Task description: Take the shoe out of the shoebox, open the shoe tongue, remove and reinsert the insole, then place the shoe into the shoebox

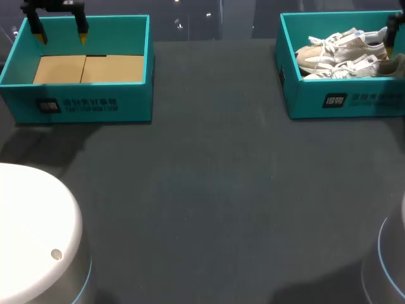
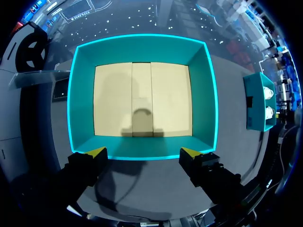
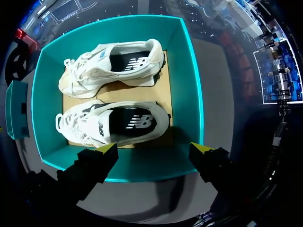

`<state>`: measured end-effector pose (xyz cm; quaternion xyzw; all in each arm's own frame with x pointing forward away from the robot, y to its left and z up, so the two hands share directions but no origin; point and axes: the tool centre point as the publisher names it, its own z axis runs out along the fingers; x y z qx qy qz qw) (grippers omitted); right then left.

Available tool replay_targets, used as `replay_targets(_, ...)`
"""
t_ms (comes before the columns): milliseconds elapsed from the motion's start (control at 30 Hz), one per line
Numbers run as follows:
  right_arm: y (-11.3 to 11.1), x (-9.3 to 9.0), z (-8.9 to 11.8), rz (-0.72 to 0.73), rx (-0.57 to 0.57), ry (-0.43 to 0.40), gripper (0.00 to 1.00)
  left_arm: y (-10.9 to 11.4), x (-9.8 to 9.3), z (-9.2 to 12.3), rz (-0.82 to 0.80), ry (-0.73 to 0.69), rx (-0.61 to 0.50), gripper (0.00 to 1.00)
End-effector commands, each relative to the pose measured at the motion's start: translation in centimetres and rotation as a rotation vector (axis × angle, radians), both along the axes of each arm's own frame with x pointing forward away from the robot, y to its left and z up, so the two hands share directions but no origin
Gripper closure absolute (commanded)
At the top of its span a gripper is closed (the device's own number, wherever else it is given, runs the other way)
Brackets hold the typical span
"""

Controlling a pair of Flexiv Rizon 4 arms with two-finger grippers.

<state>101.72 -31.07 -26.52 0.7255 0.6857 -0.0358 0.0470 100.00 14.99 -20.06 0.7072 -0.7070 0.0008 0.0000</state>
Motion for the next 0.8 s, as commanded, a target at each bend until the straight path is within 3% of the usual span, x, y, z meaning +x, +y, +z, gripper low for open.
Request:
replay_targets(33, -0.2, 0.8, -1.9, -0.002, -0.008, 0.008, 0.0, 0.0, 0.0, 0.0, 0.0, 0.001, 0.001, 0.0)
replay_targets(233, -0.3, 1.2, -3.2, -0.019, -0.023, 0.012, 0.14, 0.0, 0.0, 0.0, 0.0, 0.001, 0.001, 0.0)
replay_targets(433, -0.6, 1.6, -4.4, -0.037, -0.026, 0.001, 0.2, 0.0, 0.0, 0.0, 0.0, 0.001, 0.001, 0.0)
replay_targets(800, -1.5, 2.0, -6.4, -0.049, -0.025, -0.003, 0.19, 0.0, 0.0, 0.0, 0.0, 0.001, 0.001, 0.0)
